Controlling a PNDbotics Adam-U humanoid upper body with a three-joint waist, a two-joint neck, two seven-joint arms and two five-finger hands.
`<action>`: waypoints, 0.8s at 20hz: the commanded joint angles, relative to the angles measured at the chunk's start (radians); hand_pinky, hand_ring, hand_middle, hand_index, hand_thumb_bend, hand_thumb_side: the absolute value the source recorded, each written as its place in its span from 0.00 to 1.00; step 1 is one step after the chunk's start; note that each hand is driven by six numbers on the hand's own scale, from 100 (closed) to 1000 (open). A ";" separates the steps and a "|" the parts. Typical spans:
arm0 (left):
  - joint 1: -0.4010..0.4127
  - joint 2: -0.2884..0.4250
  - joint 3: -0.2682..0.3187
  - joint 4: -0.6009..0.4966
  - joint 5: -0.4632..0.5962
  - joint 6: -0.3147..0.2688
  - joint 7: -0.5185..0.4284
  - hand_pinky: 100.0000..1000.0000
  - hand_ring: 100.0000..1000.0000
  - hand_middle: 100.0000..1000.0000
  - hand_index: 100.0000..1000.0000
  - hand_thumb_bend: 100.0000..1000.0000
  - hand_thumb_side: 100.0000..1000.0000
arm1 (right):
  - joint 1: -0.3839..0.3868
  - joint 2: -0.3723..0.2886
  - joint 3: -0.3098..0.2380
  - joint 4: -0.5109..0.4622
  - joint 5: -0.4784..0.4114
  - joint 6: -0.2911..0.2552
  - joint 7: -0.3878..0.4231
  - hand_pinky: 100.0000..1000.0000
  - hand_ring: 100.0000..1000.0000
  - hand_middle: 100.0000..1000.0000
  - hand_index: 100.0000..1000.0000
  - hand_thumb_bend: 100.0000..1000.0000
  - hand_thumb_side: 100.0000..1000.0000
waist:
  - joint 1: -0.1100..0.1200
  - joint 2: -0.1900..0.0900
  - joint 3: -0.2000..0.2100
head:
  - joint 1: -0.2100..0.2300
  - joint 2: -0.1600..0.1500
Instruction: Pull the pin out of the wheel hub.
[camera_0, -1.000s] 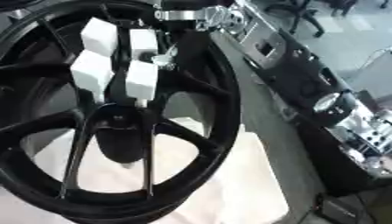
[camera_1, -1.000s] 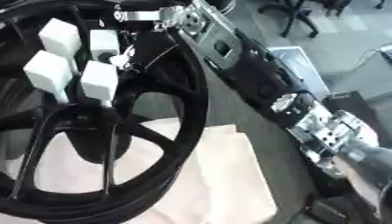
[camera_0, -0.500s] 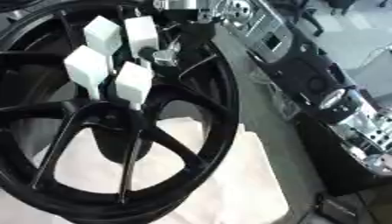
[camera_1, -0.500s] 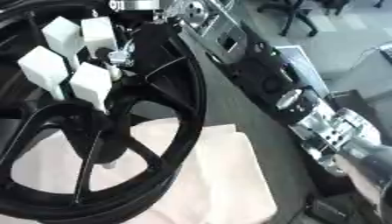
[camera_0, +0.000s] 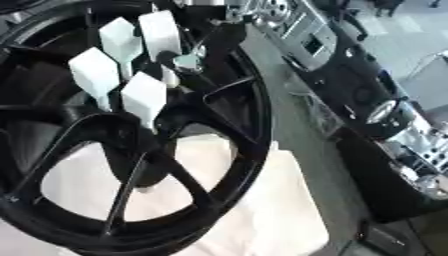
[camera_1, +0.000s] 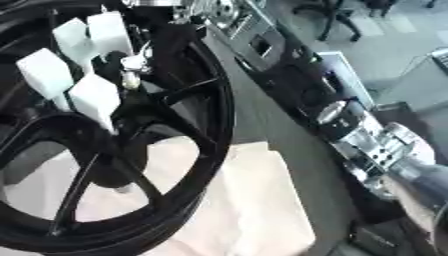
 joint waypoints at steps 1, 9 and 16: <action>-0.004 0.027 -0.001 -0.009 -0.003 0.000 -0.002 0.89 0.95 0.95 0.79 0.02 1.00 | -0.016 -0.045 -0.034 -0.033 -0.034 0.008 -0.017 0.26 0.31 0.26 0.42 0.00 0.24 | 0.009 -0.019 -0.004 | -0.003 -0.002; 0.007 0.028 0.005 -0.031 0.008 -0.003 -0.009 0.89 0.96 0.96 0.79 0.02 1.00 | -0.010 -0.201 -0.205 -0.116 -0.361 0.075 -0.187 0.23 0.28 0.25 0.42 0.00 0.36 | 0.018 -0.057 -0.019 | 0.023 -0.002; 0.010 0.024 0.018 -0.055 0.027 -0.002 -0.014 0.89 0.97 0.96 0.79 0.02 0.97 | 0.201 -0.429 -0.397 -0.125 -0.592 0.061 -0.399 0.23 0.28 0.25 0.42 0.00 0.41 | 0.040 -0.077 -0.055 | 0.081 -0.002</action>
